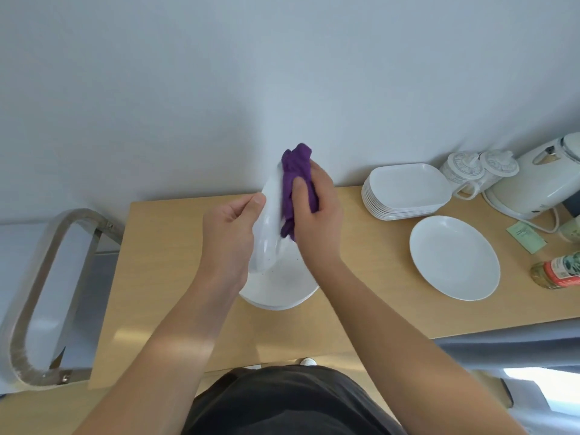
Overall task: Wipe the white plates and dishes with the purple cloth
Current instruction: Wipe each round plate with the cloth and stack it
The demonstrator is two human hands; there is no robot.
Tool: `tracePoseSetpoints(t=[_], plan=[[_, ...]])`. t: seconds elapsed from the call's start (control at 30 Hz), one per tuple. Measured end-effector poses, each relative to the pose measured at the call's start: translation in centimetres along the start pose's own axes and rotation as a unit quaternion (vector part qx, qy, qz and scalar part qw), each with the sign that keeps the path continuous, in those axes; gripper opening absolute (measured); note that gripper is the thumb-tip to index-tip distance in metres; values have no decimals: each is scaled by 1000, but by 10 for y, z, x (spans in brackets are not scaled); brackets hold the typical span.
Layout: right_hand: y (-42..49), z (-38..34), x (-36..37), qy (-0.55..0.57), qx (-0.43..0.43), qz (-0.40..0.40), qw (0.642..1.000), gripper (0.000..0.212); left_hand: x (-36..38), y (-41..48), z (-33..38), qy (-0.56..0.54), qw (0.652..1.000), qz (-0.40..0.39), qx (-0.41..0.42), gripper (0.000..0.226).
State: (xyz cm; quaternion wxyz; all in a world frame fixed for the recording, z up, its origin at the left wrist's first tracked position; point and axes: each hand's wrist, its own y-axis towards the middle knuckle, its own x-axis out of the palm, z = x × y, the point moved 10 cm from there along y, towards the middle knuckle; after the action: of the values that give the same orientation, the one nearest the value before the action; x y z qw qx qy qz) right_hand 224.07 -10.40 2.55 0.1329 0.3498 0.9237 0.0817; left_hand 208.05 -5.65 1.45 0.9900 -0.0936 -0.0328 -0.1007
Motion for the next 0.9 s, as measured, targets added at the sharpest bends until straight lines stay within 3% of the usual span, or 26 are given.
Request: tracePoseSetpoints(t=[0.07, 0.13, 0.27, 0.4, 0.47, 0.57, 0.67, 0.8, 0.9], plan=[[12, 10, 2, 23, 77, -1, 997, 15, -1, -1, 3, 10, 1000, -3, 6, 36], [12, 5, 8, 9, 60, -19, 998, 15, -9, -1, 6, 1, 1000, 18, 10, 36], [-30, -10, 16, -69, -89, -10, 994, 26, -22, 10, 5, -57, 998, 28, -21, 30], [-103, -18, 37, -176, -321, -28, 930, 23, -27, 19, 3, -116, 991, 40, -43, 20], [-117, -10, 41, -197, -345, -36, 917, 22, -26, 21, 5, -108, 992, 39, -42, 20], [-94, -15, 26, -138, -254, 26, 957, 17, -17, 17, 7, -78, 997, 1, -28, 29], [-52, -33, 10, -108, -155, 100, 977, 26, -15, 10, 4, -55, 998, -38, -16, 31], [-1, -28, 5, -34, 20, 54, 998, 14, -23, 7, 7, -26, 998, -57, -8, 33], [12, 19, 5, -44, 128, 31, 990, 21, -34, 5, 11, -12, 1000, -24, 5, 23]])
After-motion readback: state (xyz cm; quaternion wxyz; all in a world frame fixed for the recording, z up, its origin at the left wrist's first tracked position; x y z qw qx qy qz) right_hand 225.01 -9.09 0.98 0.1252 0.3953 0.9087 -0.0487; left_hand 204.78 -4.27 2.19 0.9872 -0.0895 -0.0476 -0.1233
